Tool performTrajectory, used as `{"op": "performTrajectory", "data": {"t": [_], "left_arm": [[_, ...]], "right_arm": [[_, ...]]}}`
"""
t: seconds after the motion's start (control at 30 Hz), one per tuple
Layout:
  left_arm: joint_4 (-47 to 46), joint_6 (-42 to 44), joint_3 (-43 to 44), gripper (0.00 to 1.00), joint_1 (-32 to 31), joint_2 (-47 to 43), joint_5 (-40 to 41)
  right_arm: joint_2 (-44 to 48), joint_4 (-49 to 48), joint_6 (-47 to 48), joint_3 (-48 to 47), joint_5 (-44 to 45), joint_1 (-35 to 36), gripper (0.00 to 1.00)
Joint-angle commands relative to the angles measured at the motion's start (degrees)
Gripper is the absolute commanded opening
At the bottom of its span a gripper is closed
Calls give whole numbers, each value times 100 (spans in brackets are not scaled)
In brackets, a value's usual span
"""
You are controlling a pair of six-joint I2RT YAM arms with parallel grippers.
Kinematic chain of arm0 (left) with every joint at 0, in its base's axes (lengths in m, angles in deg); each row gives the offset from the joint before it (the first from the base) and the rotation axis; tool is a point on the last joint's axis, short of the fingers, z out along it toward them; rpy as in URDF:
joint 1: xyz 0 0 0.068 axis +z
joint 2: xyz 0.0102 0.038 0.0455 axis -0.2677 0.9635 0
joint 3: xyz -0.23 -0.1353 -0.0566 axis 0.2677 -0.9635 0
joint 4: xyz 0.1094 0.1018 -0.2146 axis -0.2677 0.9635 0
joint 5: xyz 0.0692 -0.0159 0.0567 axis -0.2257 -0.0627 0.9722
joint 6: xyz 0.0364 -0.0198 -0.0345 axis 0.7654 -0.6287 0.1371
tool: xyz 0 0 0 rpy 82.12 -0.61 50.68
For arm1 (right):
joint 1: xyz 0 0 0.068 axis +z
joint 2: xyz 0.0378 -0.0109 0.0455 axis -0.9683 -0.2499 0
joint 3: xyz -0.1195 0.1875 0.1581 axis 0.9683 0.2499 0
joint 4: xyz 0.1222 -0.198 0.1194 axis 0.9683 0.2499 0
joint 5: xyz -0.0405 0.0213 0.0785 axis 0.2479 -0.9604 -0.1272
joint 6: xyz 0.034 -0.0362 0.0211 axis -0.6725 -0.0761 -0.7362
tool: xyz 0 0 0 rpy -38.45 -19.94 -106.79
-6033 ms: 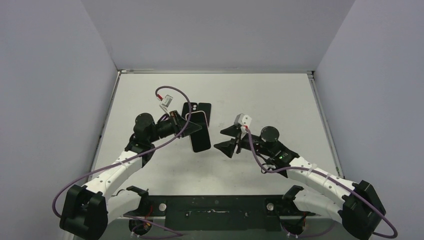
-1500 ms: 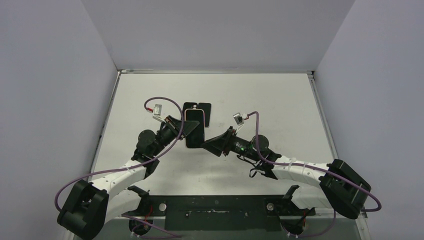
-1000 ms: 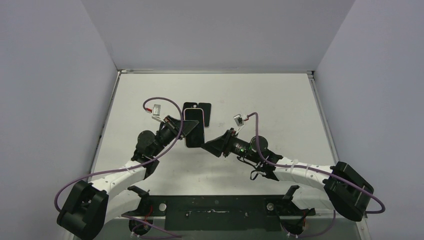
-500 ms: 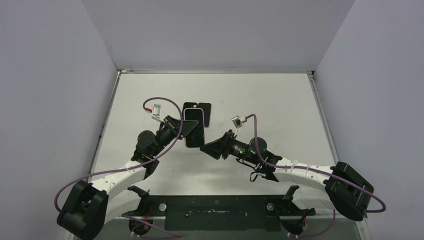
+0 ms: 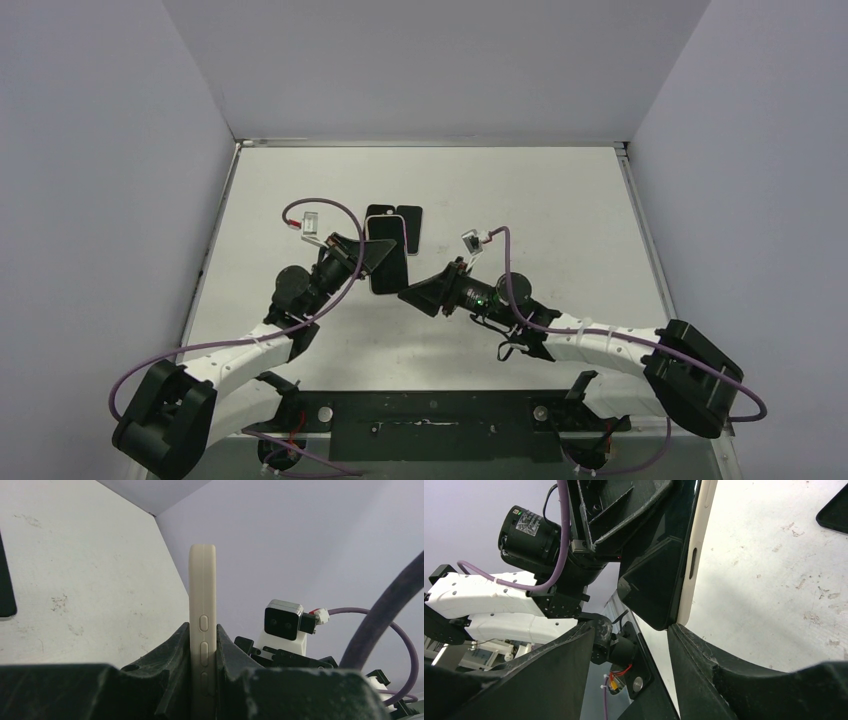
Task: Take the phone out of the phone case
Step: Remove the phone case from the phone.
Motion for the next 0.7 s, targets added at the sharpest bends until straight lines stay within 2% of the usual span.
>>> {"op": "performTrajectory", "data": {"t": [0.0,0.37,0.67], "left_arm": [[-871,-453,-43,0,-384,-55,-274],[-1077,-807,-20,0,-783,-21,-322],[-1739,-1109,-33,0,-976,205,-441]], "right_arm": [[-125,-855,59,-371,19,-41,56],[-458,-1554,-54,-480,-504,-347,54],[-784,-1784,-172,-481,-670,-485,54]]}}
